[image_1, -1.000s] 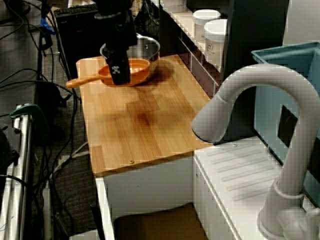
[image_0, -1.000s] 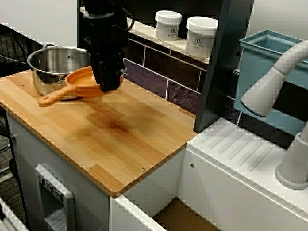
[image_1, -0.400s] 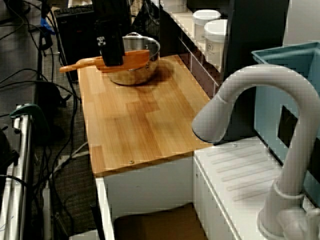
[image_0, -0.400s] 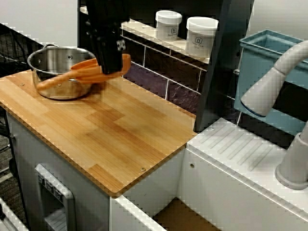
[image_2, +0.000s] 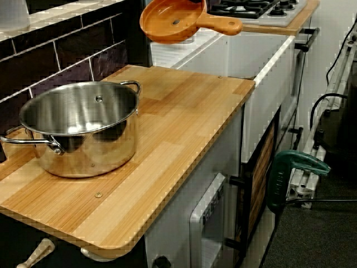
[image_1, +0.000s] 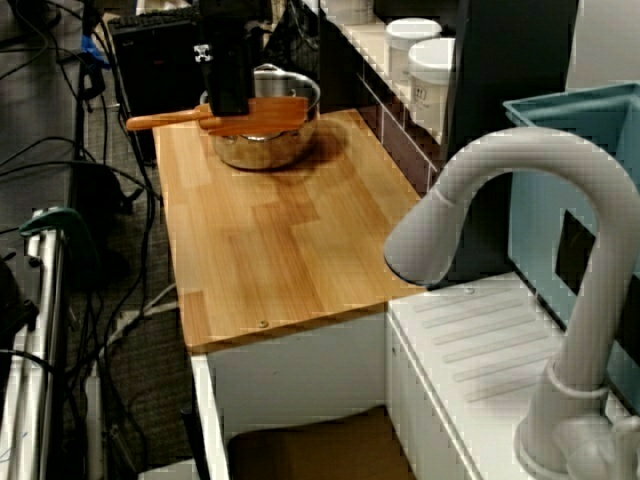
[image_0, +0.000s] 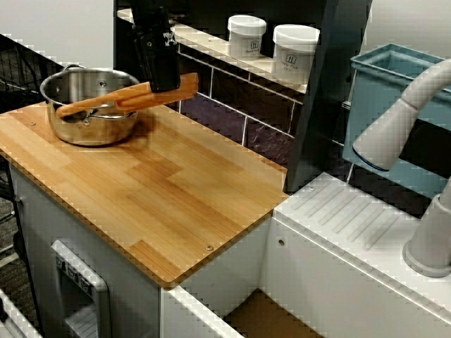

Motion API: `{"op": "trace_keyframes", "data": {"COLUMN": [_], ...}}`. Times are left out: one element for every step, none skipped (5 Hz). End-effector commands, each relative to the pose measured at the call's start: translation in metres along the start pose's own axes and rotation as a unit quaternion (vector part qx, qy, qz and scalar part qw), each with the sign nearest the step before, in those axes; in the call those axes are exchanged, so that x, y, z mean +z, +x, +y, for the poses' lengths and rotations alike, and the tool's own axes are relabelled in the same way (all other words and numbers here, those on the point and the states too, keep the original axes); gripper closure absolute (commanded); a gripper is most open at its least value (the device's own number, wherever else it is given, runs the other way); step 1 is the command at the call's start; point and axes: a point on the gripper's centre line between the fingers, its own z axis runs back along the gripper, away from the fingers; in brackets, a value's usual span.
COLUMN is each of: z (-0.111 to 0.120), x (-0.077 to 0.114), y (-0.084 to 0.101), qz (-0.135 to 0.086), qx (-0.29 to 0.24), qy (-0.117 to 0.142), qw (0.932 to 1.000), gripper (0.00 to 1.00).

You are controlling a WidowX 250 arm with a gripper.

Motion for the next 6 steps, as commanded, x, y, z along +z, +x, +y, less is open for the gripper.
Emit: {"op": "trace_keyframes", "data": {"z": [0.004, 0.002, -0.001, -0.005, -0.007, -0.005], "x": [0.015, 0.018, 0.017, 0.01, 0.004, 0.004], "y": [0.003, 0.005, 0.006, 0.005, 0.005, 0.001], "qz": [-0.008, -0.006, 0.008, 0.041, 0.067, 0.079], "qx": [-0.038, -0.05, -0.07, -0.117, -0.17, -0.201], "qy": [-0.02, -0.003, 0.043, 0.098, 0.121, 0.132], "qw": [0.999, 0.9987, 0.9966, 0.9874, 0.9757, 0.9673], "gripper": [1.0, 1.0, 1.0, 1.0, 1.0, 1.0]}}
